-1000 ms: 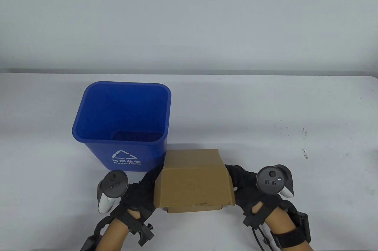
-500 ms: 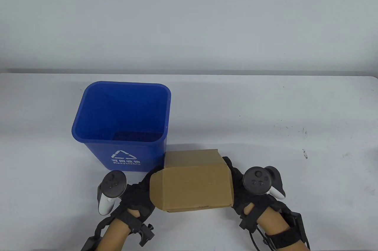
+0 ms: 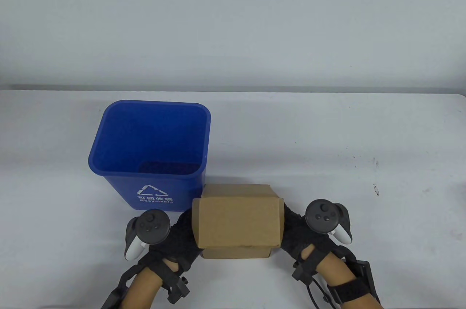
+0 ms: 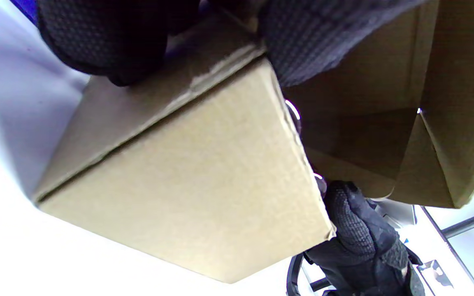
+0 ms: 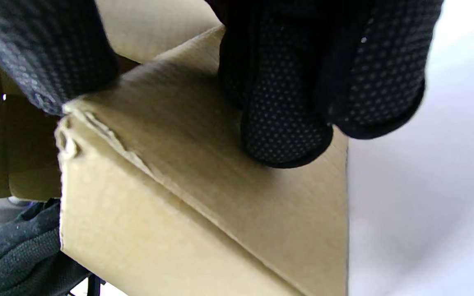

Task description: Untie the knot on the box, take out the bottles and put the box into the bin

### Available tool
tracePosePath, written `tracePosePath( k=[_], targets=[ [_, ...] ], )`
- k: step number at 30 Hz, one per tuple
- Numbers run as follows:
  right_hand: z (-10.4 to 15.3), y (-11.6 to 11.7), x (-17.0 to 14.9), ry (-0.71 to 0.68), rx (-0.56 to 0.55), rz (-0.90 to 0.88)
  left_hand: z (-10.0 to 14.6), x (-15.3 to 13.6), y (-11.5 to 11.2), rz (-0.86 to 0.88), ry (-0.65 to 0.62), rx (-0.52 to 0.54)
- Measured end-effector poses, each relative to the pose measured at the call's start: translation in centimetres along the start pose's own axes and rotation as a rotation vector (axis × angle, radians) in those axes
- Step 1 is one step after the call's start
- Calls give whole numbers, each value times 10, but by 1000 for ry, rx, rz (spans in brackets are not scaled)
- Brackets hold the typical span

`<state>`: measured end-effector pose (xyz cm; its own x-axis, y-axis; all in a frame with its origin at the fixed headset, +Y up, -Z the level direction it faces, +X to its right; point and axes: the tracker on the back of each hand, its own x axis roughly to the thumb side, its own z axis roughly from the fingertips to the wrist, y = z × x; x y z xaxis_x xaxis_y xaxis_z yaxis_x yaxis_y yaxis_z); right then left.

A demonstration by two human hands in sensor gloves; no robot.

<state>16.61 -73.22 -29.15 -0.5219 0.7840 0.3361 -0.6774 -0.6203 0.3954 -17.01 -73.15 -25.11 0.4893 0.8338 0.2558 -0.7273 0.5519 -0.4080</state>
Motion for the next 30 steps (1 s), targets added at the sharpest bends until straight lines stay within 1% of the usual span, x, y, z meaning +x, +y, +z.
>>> tracePosePath(
  k=[6, 11, 15, 19, 24, 27, 30],
  targets=[
    [3, -7, 1, 24, -54, -91, 1, 0, -1, -14, 5, 10],
    [7, -13, 1, 32, -105, -132, 0, 1, -2, -45, -1, 16],
    [7, -14, 1, 38, -105, -142, 0, 0, -3, -46, 1, 14],
    [10, -18, 3, 54, -67, -157, -1, 0, -4, -42, -8, 14],
    [14, -27, 6, 43, -82, -203, -2, 2, -8, -33, -14, 2],
    [16, -27, 9, 22, -130, -289, -3, 7, -13, -57, -14, -22],
    [16, -28, 8, 5, -190, -259, -1, 11, -16, -117, -5, 8]
  ],
)
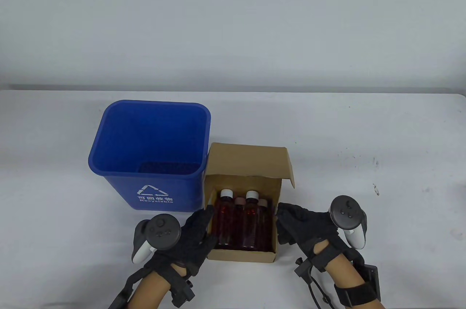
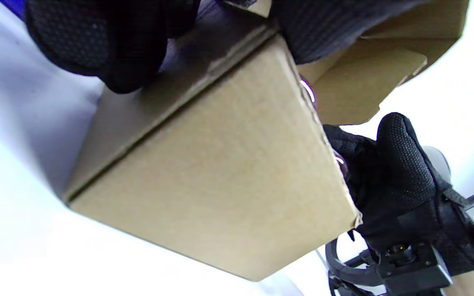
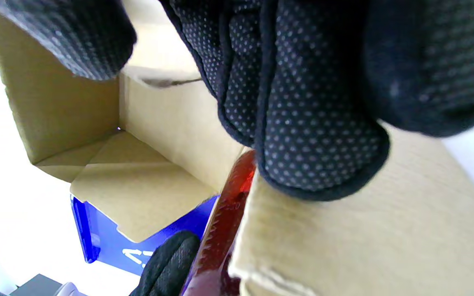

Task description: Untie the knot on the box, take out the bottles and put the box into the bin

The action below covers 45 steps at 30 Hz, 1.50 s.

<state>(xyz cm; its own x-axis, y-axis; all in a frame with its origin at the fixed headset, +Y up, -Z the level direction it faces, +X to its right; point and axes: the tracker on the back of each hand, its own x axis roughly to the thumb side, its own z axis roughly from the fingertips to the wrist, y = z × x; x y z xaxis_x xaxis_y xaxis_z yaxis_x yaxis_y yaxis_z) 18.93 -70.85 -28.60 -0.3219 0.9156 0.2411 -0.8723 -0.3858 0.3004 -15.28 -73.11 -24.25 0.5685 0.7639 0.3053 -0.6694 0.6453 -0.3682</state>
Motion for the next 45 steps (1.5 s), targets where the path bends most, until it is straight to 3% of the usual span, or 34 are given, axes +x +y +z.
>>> tracePosePath(
  k=[11, 21, 27, 32, 36, 38, 45],
  targets=[
    [-1, -5, 6, -135, -79, 56, 1, 3, -2, -40, 11, -4],
    [8, 9, 41, -108, -53, 447, 0, 3, -3, -49, 13, -3],
    [12, 29, 89, -13, 73, 608, 0, 3, -4, -53, 13, 1],
    [14, 78, 128, 220, 436, 884, -1, 3, -4, -53, 8, 9],
    [-8, 104, 133, 92, 310, 995, -2, 3, -5, -55, -1, 15],
    [-23, 107, 124, 144, 248, 1035, -1, 3, -6, -65, -3, 21],
    [-61, 114, 88, 447, 278, 1141, 0, 7, -6, -135, -12, 39]
  ],
)
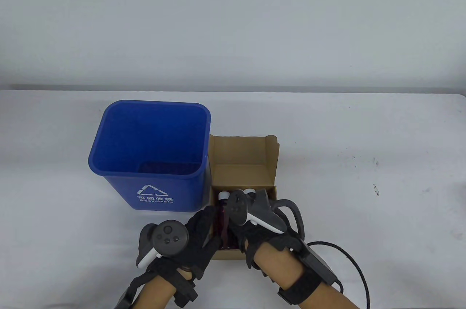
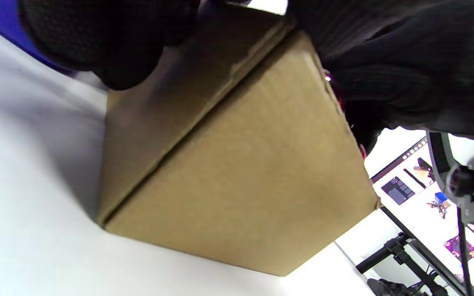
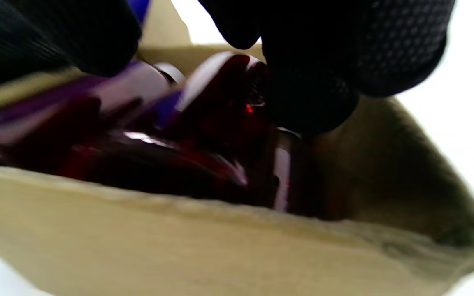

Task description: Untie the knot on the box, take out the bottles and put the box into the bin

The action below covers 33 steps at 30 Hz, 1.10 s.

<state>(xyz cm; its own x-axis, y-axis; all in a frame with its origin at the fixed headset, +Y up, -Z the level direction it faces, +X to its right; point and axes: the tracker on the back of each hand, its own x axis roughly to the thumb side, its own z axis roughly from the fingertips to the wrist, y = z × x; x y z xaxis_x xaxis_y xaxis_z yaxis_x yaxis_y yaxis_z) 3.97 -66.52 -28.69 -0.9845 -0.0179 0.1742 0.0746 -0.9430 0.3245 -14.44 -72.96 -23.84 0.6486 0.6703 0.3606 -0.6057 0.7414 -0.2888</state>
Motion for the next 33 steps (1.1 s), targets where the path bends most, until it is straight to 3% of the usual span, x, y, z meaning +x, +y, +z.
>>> tracePosePath(
  k=[7, 11, 33],
  targets=[
    [-18, 4, -7, 111, 171, -75, 3, 3, -1, -51, 1, 26],
    [-23, 5, -5, 181, 209, -101, 4, 2, -1, -52, 1, 36],
    [-19, 18, 0, 257, 21, -95, 5, 1, 0, -75, 3, 51]
  ],
)
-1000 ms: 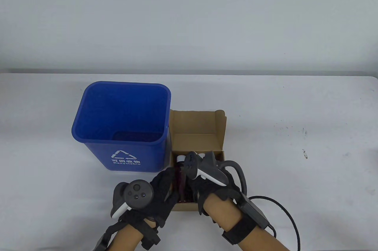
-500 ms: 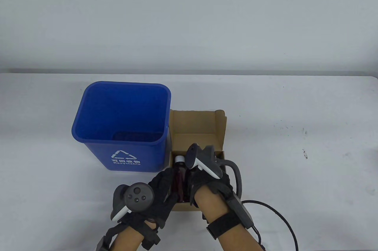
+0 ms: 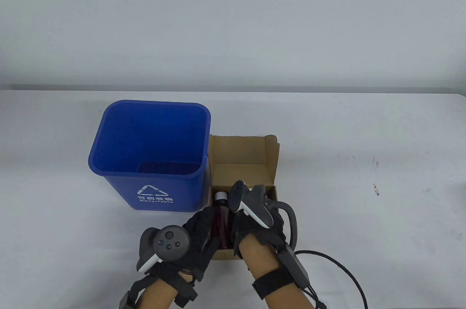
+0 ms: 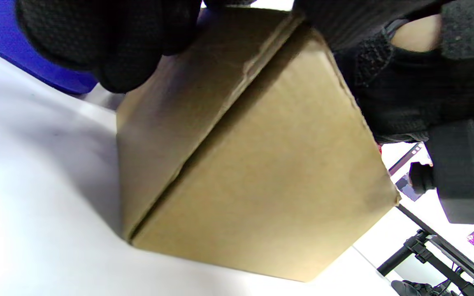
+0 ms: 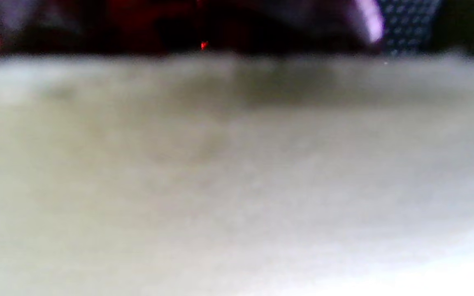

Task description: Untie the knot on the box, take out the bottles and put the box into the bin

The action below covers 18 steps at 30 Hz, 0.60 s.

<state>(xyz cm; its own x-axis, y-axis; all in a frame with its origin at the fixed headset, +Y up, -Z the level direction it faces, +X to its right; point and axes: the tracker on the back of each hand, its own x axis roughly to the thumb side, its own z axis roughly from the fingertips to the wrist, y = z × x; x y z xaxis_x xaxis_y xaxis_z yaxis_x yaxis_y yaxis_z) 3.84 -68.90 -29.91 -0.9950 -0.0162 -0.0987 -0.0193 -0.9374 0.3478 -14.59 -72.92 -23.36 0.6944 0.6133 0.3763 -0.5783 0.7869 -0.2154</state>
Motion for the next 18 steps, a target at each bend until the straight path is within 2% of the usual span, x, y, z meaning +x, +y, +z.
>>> tracePosePath(
  k=[7, 13, 18],
  targets=[
    [5, -9, -4, -20, -64, -59, 0, 1, 0, -17, 1, 3],
    [15, -32, -12, -81, -134, -142, 0, 1, -1, -23, 4, 4],
    [22, -51, -33, -140, -227, -260, 0, 1, -1, -22, 2, 4]
  ],
)
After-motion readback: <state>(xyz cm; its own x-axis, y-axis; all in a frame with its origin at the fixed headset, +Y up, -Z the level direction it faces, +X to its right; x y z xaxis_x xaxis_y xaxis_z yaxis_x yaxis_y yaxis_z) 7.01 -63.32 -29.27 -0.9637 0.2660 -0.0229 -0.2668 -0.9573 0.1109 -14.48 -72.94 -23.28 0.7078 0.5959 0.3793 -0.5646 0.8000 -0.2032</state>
